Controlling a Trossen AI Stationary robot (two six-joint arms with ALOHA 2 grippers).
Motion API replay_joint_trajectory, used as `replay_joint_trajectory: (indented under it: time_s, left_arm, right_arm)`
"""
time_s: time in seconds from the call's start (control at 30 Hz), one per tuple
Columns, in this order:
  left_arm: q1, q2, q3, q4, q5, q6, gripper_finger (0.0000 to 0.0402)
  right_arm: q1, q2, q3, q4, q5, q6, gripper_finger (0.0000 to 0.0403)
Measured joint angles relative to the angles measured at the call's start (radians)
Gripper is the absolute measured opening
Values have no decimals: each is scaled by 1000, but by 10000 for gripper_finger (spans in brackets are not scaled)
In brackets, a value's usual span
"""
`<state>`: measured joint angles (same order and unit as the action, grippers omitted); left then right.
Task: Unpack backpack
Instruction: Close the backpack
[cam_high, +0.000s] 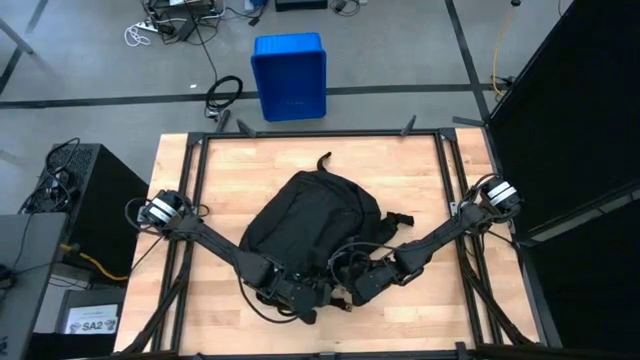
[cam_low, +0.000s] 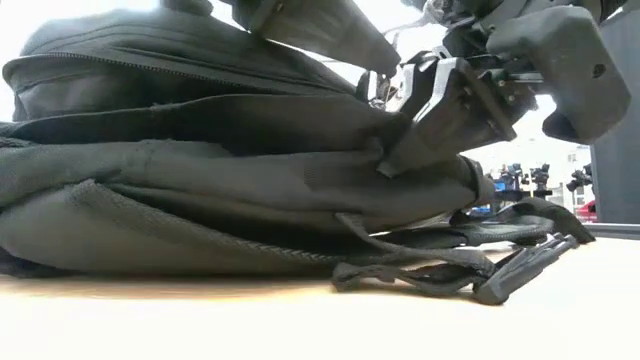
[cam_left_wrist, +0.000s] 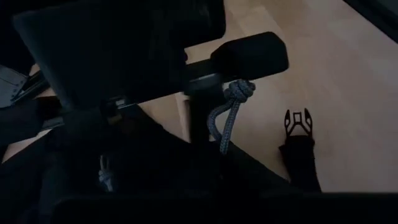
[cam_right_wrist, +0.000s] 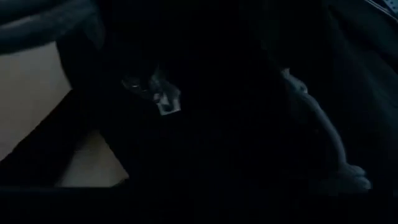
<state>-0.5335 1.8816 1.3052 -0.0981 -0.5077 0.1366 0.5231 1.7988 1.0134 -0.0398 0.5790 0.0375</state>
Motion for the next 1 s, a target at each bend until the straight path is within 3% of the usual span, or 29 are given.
replay_joint_trajectory:
  time_s: [0.1, 0.2, 0.47, 0.87, 1.0]
  left_arm:
    - [-9, -2, 0, -23, 5, -7, 0]
    - [-17, -20, 0, -69, -3, -15, 0]
    - [-73, -85, 1, -226, -34, -101, 0]
    - [-236, -114, 3, -547, -93, -388, 0]
    - [-272, -114, 3, -530, -171, -427, 0]
  right_arm:
    - [0, 0, 0, -14, -7, -21, 25]
    - [1, -1, 3, -40, -3, -13, 7]
    - [-1, -11, 5, -239, 80, 156, 0]
    - [6, -11, -3, -569, 120, 430, 0]
    - [14, -19, -2, -520, 117, 409, 0]
